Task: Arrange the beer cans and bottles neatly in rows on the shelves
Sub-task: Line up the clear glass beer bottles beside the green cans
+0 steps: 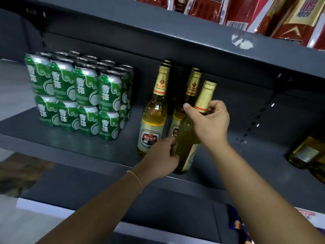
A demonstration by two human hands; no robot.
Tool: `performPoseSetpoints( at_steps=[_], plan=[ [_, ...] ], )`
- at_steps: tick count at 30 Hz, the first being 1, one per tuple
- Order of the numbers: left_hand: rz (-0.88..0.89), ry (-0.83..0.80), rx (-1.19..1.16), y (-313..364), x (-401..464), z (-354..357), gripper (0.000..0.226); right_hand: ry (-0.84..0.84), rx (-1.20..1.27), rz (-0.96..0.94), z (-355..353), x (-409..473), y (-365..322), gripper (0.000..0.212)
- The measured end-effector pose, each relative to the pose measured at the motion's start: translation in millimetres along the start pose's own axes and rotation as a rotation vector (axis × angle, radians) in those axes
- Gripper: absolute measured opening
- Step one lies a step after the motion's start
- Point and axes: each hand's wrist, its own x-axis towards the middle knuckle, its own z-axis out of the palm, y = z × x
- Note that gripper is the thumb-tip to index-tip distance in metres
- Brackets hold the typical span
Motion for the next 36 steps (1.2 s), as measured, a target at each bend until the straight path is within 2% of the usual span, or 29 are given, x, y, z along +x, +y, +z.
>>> performPoseSetpoints(
  at_steps=[8,10,13,14,16,18,24,28,32,36],
  plan=[
    [0.029,0.031,0.024,-21,10,19,0.068,0.025,-0.062,0.004,7,-6,-6,0.055],
    [0.045,0.064,0.023,-23,10,23,0.071,-0.044,-0.123,-0.020,7,-5,-7,0.048],
    [0.064,0.119,0.047,-22,10,29,0.081,-0.213,-0.069,0.071,0,0,-13,0.017],
    [0.058,0.134,0.040,-22,10,30,0.085,-0.279,0.017,0.141,-3,3,-15,0.015],
    [0.042,0.156,0.012,-23,12,33,0.088,-0.380,0.163,0.243,-8,5,-17,0.030],
    [0.033,0.167,0.006,-24,14,34,0.085,-0.391,0.187,0.235,-11,5,-16,0.034],
    [0.012,0.211,0.068,-35,16,41,0.066,-0.261,0.214,0.149,-5,-3,-8,0.032],
    [-0.019,0.210,0.077,-42,16,44,0.072,-0.242,0.212,0.123,-1,0,-5,0.029],
    [-0.018,0.220,0.100,-46,19,45,0.059,-0.236,0.220,0.121,3,4,-1,0.032],
    [-0.021,0.225,0.125,-49,24,43,0.058,-0.251,0.225,0.119,7,9,2,0.032]
  ],
)
